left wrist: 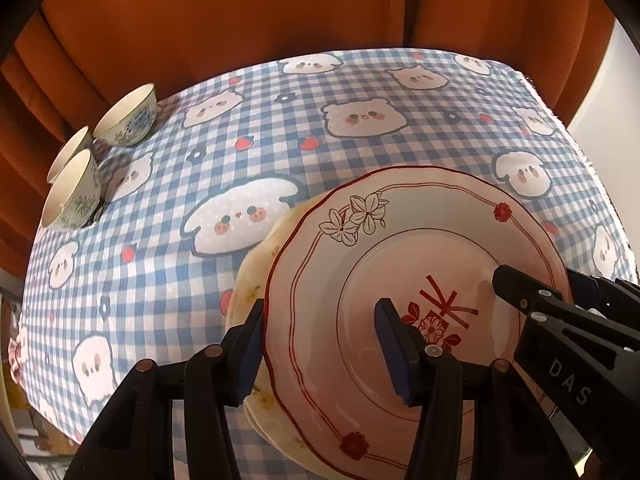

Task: Organize plates and bowls
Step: 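Carry the red-pattern plate with both grippers over the yellow-flower stack, then lower the red-pattern plate onto the stack and open both grippers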

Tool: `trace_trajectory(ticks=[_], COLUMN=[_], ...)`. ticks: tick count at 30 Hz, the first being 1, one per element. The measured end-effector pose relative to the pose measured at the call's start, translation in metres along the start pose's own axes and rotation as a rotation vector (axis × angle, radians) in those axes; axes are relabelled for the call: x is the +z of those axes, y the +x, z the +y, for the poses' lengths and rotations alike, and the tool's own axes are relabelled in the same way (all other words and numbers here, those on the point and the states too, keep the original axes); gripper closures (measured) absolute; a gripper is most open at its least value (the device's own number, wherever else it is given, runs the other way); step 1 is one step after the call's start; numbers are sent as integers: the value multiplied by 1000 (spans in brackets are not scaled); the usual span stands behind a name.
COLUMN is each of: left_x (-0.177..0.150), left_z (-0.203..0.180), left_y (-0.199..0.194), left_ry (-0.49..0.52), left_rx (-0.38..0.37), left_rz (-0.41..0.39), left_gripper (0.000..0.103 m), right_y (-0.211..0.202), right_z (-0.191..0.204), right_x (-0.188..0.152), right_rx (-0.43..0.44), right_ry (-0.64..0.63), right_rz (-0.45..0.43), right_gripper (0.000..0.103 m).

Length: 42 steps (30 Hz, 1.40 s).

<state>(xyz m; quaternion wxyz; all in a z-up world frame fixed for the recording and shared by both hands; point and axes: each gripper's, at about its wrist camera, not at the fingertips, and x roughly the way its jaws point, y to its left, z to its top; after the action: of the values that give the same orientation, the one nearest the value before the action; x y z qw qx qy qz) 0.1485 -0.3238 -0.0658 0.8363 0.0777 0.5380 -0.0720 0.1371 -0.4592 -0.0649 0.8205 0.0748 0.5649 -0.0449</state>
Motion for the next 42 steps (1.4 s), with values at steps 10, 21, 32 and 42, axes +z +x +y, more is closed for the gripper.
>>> trace_trajectory(ticks=[10, 21, 32, 42], left_x=[-7, -11, -14, -15], left_z=[-5, -6, -7, 1], left_y=[10, 9, 8, 8], left_ry=[-86, -145, -164, -191], left_rx=[61, 95, 112, 151], left_rz=[14, 13, 23, 28], left_gripper=[49, 50, 50, 50], right_y=[16, 10, 9, 11], right_z=[-4, -22, -19, -3], right_x=[-5, -3, 2, 8], right_rx=[46, 121, 129, 130], right_ry=[-105, -76, -116, -171], right_rz=[18, -1, -11, -25], right_gripper=[58, 58, 77, 77])
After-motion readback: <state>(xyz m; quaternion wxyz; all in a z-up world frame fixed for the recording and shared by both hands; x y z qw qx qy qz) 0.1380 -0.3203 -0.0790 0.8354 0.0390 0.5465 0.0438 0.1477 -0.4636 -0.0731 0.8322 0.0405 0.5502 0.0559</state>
